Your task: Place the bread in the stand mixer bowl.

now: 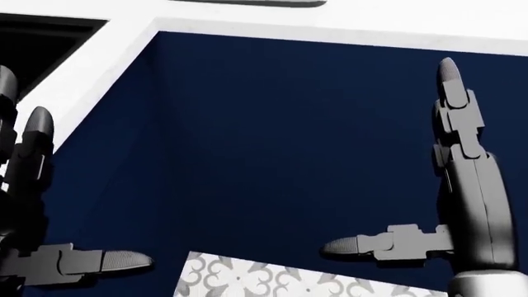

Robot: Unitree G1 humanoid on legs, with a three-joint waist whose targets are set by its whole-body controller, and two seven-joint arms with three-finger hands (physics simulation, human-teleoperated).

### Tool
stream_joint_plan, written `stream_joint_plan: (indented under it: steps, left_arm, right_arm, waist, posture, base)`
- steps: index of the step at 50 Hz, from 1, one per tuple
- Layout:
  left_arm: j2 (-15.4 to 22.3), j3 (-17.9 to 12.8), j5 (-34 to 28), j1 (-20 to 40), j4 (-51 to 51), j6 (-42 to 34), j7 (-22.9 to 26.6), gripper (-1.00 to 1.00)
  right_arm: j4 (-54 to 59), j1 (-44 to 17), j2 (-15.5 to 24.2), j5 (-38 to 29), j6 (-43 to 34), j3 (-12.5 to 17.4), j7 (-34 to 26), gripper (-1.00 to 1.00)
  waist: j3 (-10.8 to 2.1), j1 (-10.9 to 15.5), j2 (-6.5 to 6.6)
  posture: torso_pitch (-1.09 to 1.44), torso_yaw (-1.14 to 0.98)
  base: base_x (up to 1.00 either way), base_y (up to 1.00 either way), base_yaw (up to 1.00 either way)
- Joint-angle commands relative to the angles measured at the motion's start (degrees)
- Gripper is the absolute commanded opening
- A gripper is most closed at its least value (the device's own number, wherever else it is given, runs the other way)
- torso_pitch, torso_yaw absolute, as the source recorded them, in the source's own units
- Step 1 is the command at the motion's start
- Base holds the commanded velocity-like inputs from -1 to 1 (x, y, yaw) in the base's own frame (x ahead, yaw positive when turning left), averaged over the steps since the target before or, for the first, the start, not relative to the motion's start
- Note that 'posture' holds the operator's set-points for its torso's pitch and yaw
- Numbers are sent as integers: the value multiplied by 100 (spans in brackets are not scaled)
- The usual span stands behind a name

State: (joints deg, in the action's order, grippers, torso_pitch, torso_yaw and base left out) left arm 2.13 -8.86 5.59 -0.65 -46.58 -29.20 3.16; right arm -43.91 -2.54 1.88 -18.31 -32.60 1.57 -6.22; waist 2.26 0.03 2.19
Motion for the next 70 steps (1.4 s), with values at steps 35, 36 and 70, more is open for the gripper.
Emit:
stream_joint_plan:
  steps: [35,36,70]
  left_arm:
    - [86,-129,57,182,-358,-120,-33,100]
    - [91,-137,62,187,-380,-140,-34,100]
    - [153,-257,153,301,-526,-341,-59,100]
  right_arm:
    - [-449,-93,15,43,33,53,81,100]
    - [-457,-91,11,48,38,58,78,100]
    - [-573,-111,21,-8,-68,74,19,100]
  waist:
    - [-37,65,-288]
    - [-52,69,-434]
    - [12,-28,-287]
  posture:
    - [0,0]
    - [0,0]
    - [0,0]
  base:
    - [7,0,7]
    - [24,0,0]
    - [30,0,0]
